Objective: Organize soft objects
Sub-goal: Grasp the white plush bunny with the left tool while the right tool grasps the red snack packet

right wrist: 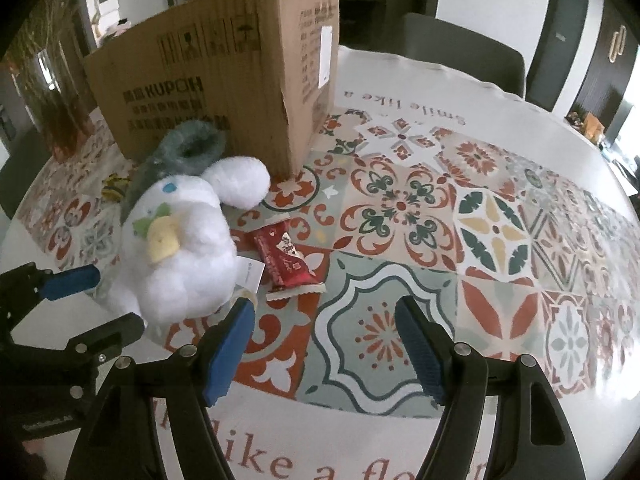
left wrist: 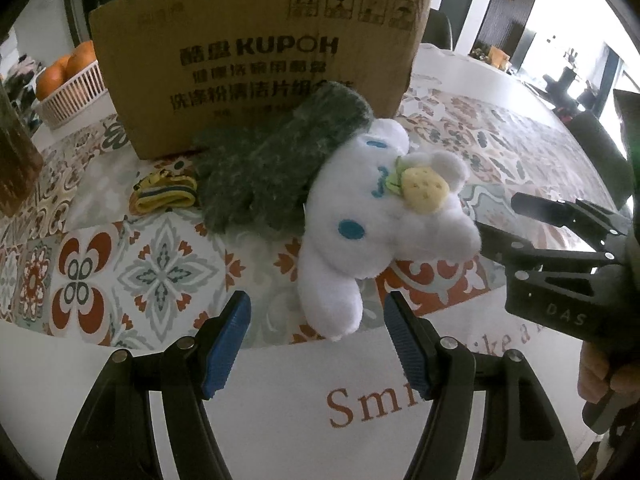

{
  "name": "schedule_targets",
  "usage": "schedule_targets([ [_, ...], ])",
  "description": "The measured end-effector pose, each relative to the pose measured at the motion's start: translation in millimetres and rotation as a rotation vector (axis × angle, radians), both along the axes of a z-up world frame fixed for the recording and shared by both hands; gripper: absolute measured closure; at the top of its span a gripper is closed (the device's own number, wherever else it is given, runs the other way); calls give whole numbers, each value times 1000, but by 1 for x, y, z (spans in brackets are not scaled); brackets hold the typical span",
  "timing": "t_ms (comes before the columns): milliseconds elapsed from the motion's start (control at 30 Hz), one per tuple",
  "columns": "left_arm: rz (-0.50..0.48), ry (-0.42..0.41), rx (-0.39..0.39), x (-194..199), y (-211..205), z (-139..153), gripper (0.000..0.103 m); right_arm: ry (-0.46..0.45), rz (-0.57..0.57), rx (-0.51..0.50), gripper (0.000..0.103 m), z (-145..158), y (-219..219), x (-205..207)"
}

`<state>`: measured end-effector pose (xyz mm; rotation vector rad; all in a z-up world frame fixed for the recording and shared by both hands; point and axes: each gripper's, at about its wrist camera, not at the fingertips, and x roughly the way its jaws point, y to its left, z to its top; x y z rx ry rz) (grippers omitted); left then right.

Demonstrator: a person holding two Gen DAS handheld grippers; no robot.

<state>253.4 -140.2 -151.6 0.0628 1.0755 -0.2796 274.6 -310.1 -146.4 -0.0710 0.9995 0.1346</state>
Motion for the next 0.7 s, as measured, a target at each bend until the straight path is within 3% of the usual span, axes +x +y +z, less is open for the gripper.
schedule_targets([
  [367, 43, 14, -5, 13, -2, -8, 39, 19, 61, 1, 30, -11, 4, 23],
  [700, 39, 26, -46, 20, -2, -13, 69, -13, 124, -2, 33, -19, 11, 37],
])
